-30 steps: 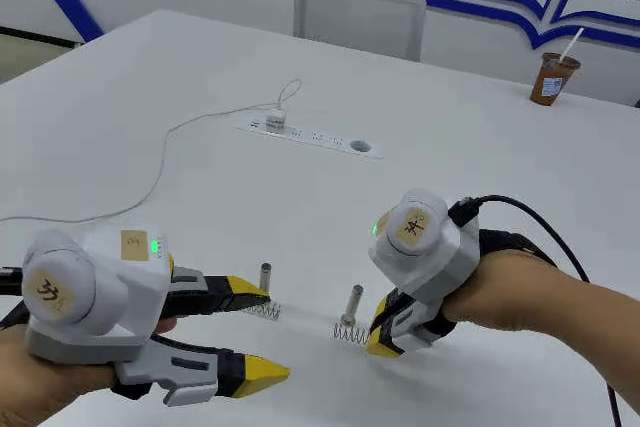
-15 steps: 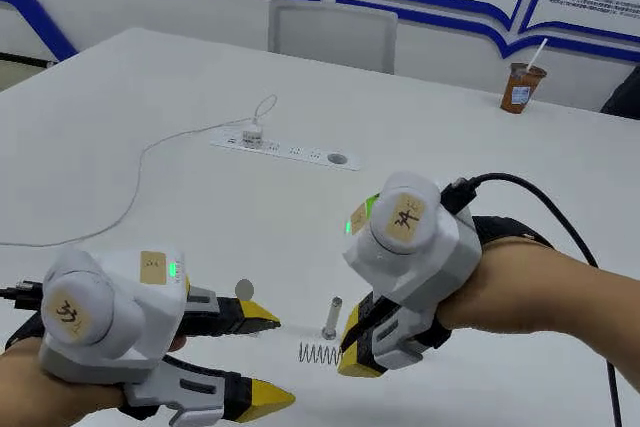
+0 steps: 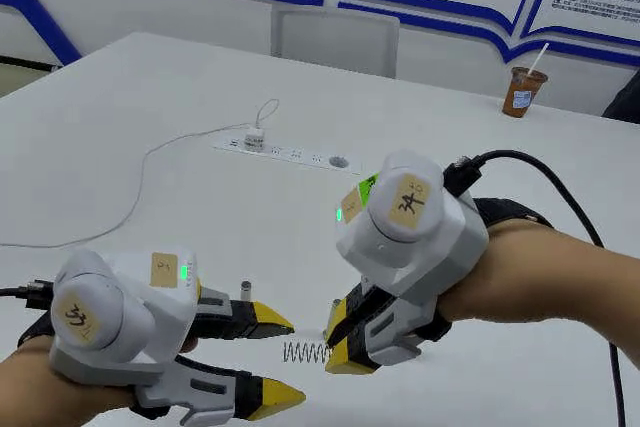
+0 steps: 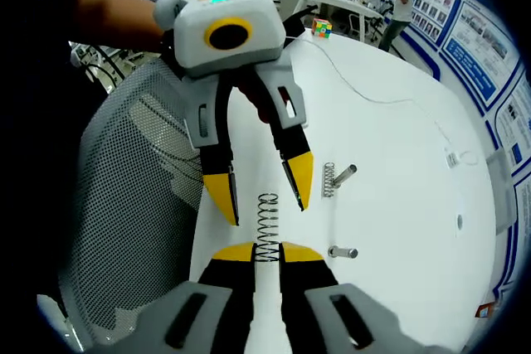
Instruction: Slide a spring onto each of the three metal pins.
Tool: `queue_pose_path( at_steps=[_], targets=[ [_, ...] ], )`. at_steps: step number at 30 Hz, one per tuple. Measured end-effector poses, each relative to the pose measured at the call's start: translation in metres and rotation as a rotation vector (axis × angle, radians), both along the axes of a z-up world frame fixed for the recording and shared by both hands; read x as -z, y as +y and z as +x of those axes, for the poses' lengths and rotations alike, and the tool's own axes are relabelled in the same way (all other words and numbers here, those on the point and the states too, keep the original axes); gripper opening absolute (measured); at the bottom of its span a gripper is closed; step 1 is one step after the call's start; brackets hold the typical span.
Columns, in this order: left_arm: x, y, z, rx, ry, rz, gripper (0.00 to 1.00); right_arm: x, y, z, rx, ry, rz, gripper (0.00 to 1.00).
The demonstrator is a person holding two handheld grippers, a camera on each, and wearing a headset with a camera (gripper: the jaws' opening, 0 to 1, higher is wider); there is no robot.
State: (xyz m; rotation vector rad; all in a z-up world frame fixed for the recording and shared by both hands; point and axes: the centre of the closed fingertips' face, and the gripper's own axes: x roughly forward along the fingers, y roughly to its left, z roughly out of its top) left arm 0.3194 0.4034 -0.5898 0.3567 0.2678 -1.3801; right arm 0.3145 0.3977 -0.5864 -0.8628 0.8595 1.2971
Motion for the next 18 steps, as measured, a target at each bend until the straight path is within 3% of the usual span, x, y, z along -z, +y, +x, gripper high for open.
queue_pose_path(
  at_steps=[10,18],
  targets=[
    [-0.0017,-0.0024,-0.0016,0.015,-0.012,-0.007,0.31,-0.0006,-0.0003,0.0011,-0.019,-0.011,-0.016,0.11],
    [-0.0056,-0.0044,-0.0043,0.035,-0.027,-0.02,0.2,0.0034,0.0005,0.0009,-0.046,-0.023,-0.051,0.11]
  ],
)
